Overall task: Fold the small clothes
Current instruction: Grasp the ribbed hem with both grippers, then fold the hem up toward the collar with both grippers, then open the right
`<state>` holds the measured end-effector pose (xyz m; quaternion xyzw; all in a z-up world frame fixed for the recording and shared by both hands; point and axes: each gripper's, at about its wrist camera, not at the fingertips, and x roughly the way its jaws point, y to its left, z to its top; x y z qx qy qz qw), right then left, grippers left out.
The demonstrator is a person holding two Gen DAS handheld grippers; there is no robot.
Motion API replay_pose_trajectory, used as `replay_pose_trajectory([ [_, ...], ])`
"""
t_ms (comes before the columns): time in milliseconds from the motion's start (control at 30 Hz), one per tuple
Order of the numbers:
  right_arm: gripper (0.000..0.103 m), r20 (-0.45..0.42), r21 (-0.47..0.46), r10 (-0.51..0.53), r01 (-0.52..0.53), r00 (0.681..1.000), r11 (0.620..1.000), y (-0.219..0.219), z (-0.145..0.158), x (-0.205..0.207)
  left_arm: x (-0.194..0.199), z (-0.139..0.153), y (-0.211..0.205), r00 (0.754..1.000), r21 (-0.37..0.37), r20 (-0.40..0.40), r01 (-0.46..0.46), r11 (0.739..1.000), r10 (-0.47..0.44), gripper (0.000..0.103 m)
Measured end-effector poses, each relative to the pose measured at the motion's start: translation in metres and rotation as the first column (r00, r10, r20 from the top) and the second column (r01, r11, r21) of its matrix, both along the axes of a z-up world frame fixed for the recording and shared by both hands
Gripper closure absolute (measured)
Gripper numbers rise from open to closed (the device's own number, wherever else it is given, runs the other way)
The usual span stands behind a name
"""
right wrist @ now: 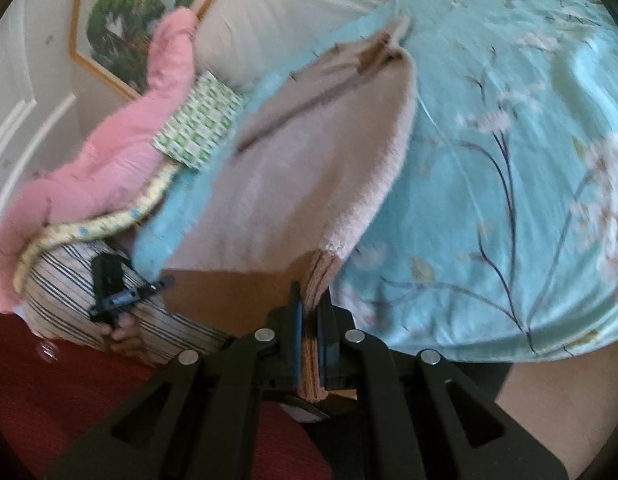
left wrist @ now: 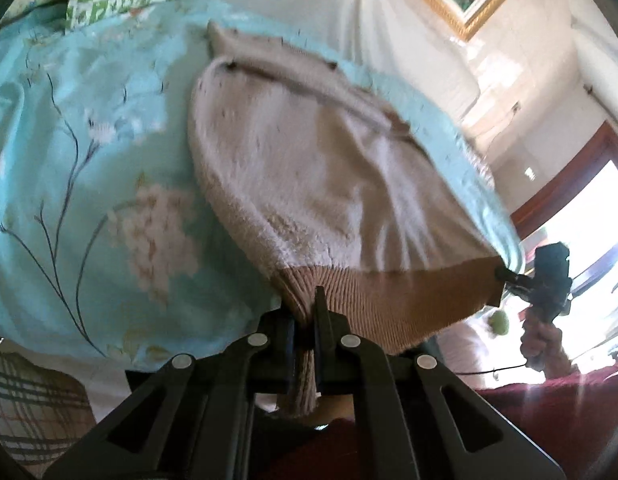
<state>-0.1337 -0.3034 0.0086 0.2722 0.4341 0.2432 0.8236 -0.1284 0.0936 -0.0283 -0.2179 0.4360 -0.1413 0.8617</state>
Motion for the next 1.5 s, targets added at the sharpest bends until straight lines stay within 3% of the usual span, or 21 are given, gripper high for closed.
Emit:
replay_pose_trajectory([
  [333,0.096,0.158,0.14,-0.05,0.028,0.986,0.99,-0.01,0.054,0.043,0.051,0.061,0.022,0.98,-0.095,0.182,-0.059,0.994,0.076,0.099],
  [500,0.096,0.208,0.16,-0.107,0.074,0.972,0.984,-0.012,0.066,0.103,0.114,0.09,0.037,0.95,-0.113,0.284,-0.1,0.989,0.128,0.099],
  [733,0.096,0.233,0.119,-0.189,0.165,0.954,0.979,-0.022,0.078,0.211,0.211,0.108,0.051,0.929,-0.056,0.331,-0.157,0.986,0.166,0.099],
  [867,0.096,0.199,0.015,-0.254,0.256,0.946,0.966,-0.023,0.074,0.273,0.271,0.098,0.056,0.932,0.01,0.313,-0.195,0.981,0.182,0.099],
  [1100,0.096,0.127,-0.061,-0.303,0.312,0.945,0.948,-0.02,0.047,0.351,0.355,0.06,0.063,0.953,0.085,0.235,-0.218,0.972,0.193,0.099],
  [1367,0.096,0.041,-0.142,-0.323,0.325,0.946,0.935,-0.024,0.007,0.399,0.413,0.014,0.079,0.968,0.097,0.126,-0.228,0.969,0.216,0.099],
  [1500,0.096,0.037,-0.179,-0.324,0.325,0.945,0.929,-0.024,-0.002,0.414,0.43,-0.001,0.084,0.97,0.093,0.101,-0.231,0.969,0.222,0.099],
])
